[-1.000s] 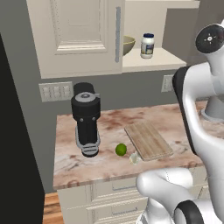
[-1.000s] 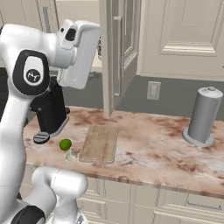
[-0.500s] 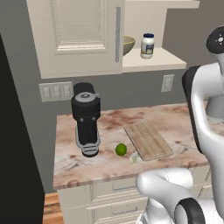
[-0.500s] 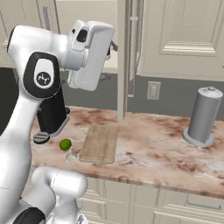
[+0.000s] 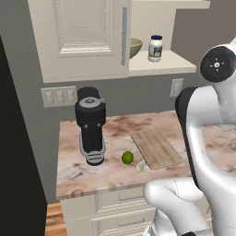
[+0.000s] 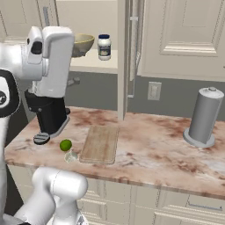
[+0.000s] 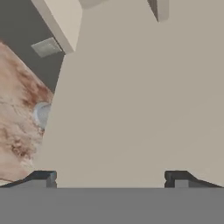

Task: Open the cabinet. Place the bowl and condiment on the counter. Then place the lime and garlic on the cutting board.

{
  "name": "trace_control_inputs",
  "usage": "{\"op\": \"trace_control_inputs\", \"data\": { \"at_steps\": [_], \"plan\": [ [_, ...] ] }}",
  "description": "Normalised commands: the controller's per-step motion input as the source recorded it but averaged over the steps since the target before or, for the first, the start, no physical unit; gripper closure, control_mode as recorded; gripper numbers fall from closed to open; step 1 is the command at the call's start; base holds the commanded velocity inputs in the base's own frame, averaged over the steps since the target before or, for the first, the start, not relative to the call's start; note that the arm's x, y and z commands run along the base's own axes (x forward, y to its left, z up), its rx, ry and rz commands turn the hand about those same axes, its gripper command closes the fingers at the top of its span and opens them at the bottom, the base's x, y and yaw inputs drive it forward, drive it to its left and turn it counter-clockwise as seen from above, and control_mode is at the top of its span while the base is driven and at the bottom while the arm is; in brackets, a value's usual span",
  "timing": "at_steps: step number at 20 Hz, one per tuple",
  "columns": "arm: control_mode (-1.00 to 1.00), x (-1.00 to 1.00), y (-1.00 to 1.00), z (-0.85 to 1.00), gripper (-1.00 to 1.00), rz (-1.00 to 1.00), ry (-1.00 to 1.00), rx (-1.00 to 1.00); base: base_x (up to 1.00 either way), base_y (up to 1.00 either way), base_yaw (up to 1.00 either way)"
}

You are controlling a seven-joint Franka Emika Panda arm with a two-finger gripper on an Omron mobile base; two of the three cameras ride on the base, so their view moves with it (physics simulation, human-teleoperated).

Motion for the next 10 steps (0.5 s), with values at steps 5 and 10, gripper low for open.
{"op": "trace_control_inputs", "data": {
  "at_steps": [5, 10],
  "plan": [
    [-1.0, -0.16, 0.77, 0.01, -1.0, 0.0, -0.19, 0.12, 0.0, 0.0, 0.0],
    [-1.0, -0.13, 0.55, 0.02, -1.0, -0.01, -0.21, 0.26, 0.0, 0.0, 0.0]
  ]
}}
